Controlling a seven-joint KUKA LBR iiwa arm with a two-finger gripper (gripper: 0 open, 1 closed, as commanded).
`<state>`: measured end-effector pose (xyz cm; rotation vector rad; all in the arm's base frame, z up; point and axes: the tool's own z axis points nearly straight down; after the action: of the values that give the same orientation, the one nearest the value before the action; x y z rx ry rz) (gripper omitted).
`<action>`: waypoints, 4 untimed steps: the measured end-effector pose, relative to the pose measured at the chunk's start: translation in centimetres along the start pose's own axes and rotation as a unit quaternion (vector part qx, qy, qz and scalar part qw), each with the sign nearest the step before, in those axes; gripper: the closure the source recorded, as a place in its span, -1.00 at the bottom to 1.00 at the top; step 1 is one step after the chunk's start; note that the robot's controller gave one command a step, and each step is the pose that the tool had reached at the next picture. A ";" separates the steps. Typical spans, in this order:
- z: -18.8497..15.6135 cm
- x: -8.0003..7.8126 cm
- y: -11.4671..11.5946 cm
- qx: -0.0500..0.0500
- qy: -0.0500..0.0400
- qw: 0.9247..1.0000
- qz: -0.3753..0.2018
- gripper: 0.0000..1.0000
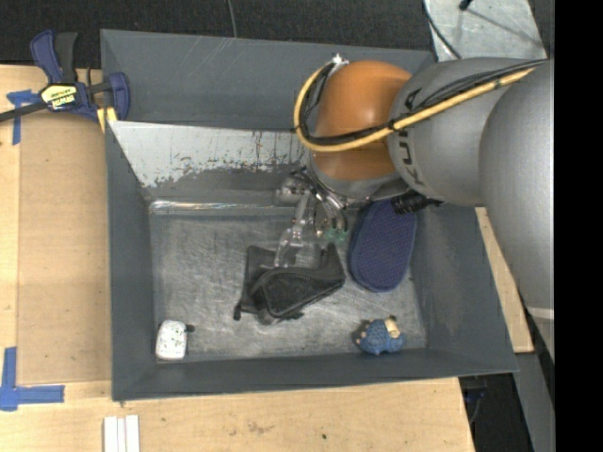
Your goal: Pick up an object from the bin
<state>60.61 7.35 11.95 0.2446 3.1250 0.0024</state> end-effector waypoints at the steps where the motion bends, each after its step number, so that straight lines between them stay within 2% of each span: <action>1: 1.6 0.3 -0.9 -0.001 -0.005 1.000 0.000 -1.00; 2: 2.1 0.6 -1.0 0.000 0.001 1.000 0.000 1.00; 3: 2.1 0.5 -1.0 0.000 -0.001 1.000 0.000 -1.00; 4: -1.3 -0.3 -3.1 0.001 0.000 0.998 0.070 -1.00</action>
Offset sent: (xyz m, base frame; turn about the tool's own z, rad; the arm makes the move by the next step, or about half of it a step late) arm -0.0198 -0.0185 -0.0495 0.0002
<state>60.46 4.25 13.22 0.4638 3.0999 0.0013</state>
